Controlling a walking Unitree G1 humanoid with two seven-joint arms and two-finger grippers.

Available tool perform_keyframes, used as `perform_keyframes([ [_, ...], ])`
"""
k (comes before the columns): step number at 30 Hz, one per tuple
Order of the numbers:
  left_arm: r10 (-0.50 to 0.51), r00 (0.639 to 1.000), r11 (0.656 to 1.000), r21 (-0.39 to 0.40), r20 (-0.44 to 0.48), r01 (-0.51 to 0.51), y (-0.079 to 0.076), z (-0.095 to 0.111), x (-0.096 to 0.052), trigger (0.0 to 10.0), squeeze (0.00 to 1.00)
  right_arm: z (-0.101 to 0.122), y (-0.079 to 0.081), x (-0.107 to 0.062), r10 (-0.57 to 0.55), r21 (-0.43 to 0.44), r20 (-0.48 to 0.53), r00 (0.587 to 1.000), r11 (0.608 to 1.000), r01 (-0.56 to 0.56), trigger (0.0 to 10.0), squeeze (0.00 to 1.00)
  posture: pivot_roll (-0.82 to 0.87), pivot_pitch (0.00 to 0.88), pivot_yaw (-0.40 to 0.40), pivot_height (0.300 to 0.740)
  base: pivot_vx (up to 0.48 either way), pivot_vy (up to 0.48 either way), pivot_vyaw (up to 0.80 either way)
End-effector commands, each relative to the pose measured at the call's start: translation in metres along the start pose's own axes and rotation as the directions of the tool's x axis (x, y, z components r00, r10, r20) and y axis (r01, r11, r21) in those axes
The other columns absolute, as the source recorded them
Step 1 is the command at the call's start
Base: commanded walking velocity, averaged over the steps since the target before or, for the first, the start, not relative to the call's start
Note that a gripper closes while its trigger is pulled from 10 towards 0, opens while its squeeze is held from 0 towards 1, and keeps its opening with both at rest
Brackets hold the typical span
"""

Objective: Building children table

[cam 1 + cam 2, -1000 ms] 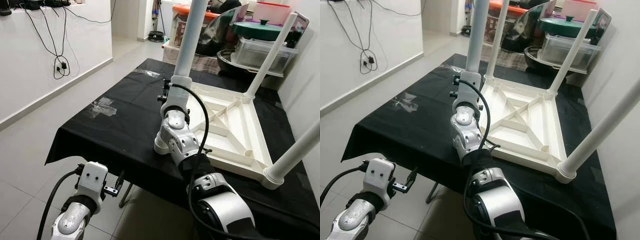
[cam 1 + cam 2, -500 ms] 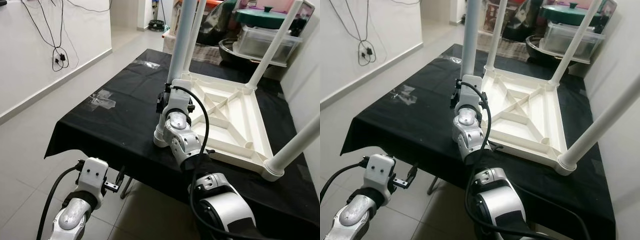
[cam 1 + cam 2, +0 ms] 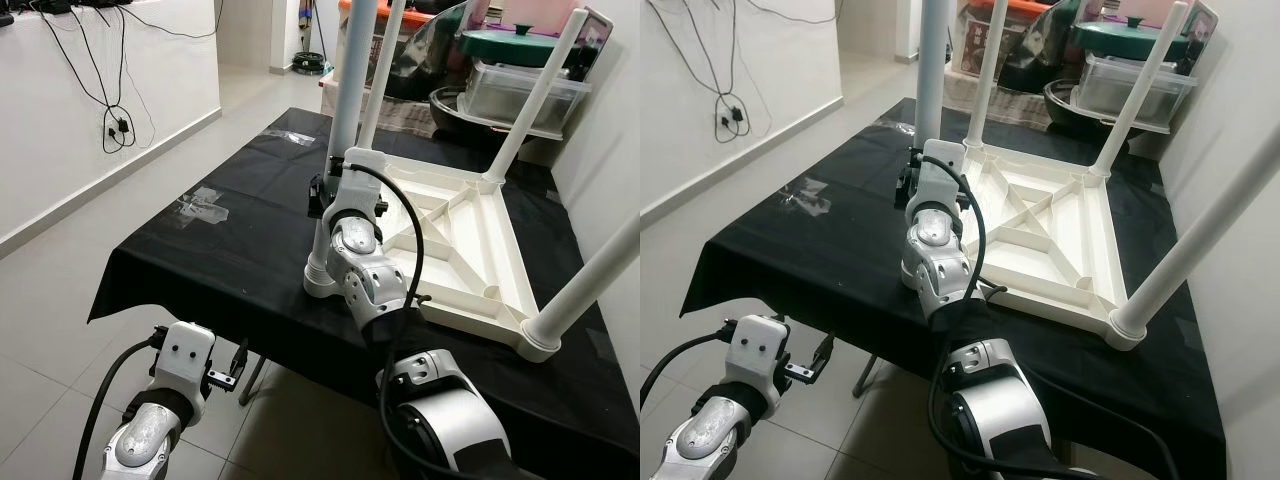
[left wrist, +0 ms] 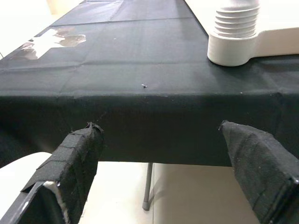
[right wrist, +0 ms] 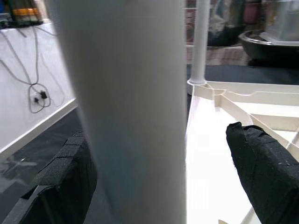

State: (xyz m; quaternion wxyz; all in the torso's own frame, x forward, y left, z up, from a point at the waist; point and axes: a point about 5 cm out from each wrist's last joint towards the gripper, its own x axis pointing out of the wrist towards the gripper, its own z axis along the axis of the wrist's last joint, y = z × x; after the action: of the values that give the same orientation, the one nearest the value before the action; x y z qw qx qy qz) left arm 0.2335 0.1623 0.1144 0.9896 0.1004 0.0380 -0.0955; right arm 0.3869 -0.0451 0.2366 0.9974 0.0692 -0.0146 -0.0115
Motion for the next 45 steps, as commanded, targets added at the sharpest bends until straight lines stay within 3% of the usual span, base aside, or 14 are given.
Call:
perform_keyframes([
  [1,-0.018,1.0,1.0,-0.006,-0.01,0.018,-0.003,-0.003,0.001,10.0,0.0,0.003,0.004,-0.001,0.022,-0.007,-0.001,1.0,1.0,-0.022,10.0,1.0,0.12,0.0,-0.111,0.74,0.0,0.0,0.0],
  [2,-0.018,1.0,1.0,-0.006,-0.01,0.018,-0.003,-0.003,0.001,10.0,0.0,0.003,0.004,-0.001,0.022,-0.007,-0.001,1.0,1.0,-0.022,10.0,1.0,0.12,0.0,-0.111,0.74,0.0,0.0,0.0],
  [3,-0.018,1.0,1.0,-0.006,-0.01,0.018,-0.003,-0.003,0.001,10.0,0.0,0.003,0.004,0.0,0.029,-0.015,-0.003,1.0,0.999,-0.029,10.0,0.84,0.13,0.0,-0.113,0.74,0.0,0.0,0.0],
  [4,-0.018,1.0,1.0,-0.006,-0.01,0.018,-0.003,-0.003,0.001,10.0,0.0,0.003,0.004,0.001,0.04,-0.024,-0.006,0.999,0.999,-0.04,10.0,0.0,0.13,0.0,-0.113,0.74,0.0,0.0,0.0],
  [27,-0.019,1.0,1.0,-0.007,-0.019,0.019,-0.003,-0.005,-0.001,10.0,0.0,0.009,-0.001,0.015,0.146,-0.133,-0.006,0.989,0.98,-0.145,10.0,0.0,0.13,0.0,-0.121,0.74,0.0,0.0,0.0],
  [41,-0.022,1.0,1.0,-0.008,-0.021,0.022,-0.004,-0.006,-0.002,10.0,0.0,0.011,-0.005,0.019,0.17,-0.14,-0.002,0.985,0.976,-0.169,10.0,0.0,0.13,0.0,-0.118,0.74,0.0,0.0,0.0],
  [45,-0.025,0.999,1.0,-0.009,-0.021,0.024,-0.004,-0.006,-0.002,10.0,0.0,0.018,-0.005,0.022,0.238,-0.143,0.018,0.971,0.962,-0.233,10.0,0.0,0.13,0.0,-0.118,0.74,0.0,0.0,0.0],
])
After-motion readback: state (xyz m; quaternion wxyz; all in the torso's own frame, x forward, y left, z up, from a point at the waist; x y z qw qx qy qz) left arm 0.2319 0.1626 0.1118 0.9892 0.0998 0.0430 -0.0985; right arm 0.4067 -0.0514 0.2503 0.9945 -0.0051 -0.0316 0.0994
